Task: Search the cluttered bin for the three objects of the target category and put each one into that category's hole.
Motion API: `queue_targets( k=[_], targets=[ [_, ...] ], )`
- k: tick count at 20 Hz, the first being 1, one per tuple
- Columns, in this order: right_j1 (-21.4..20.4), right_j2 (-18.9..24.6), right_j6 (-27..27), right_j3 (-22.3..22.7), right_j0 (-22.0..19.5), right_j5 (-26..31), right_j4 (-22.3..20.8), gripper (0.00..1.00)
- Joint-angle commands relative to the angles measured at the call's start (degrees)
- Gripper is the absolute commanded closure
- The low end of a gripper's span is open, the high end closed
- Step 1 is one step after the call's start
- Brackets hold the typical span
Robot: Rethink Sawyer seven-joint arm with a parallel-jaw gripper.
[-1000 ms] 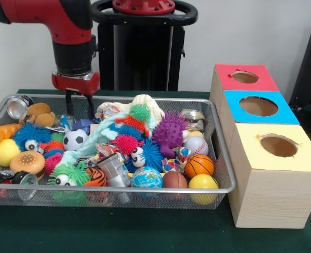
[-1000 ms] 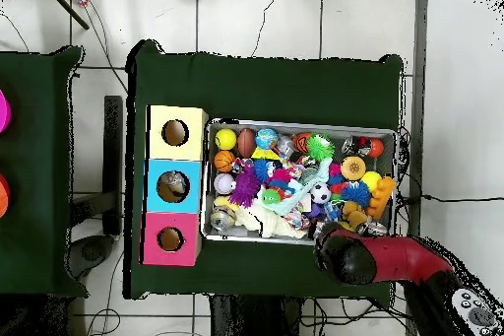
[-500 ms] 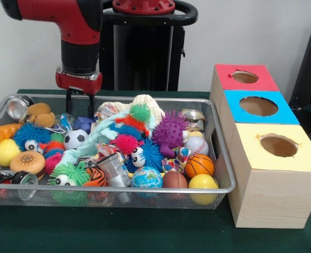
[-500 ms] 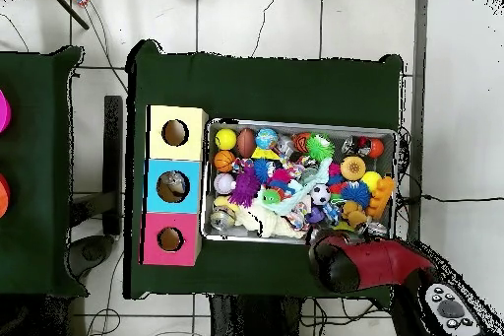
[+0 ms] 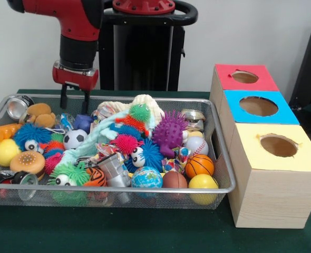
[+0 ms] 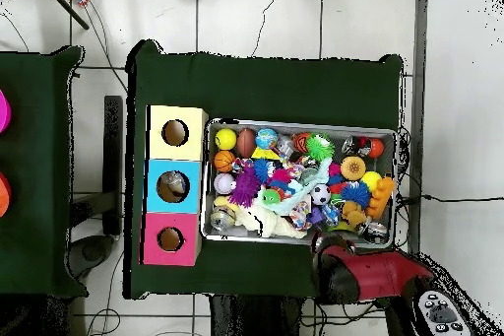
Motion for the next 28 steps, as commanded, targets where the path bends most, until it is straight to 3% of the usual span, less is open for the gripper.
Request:
queue_targets(
  k=[1, 8, 14, 20, 28],
  targets=[
    [2.88, -1.56, 3.80, -6.60, -1.16, 0.02, 0.59, 0.00],
    [2.59, -0.16, 2.27, -6.93, -2.67, -0.25, 0.10, 0.00],
    [4.59, 8.56, -1.78, -6.67, -9.26, -1.01, -1.58, 0.00],
    [4.89, 11.44, -0.23, -5.92, -10.84, -5.13, -2.59, 0.00],
    [4.48, 23.00, -5.88, -2.27, -19.44, 1.14, -1.98, 0.00]
  ],
)
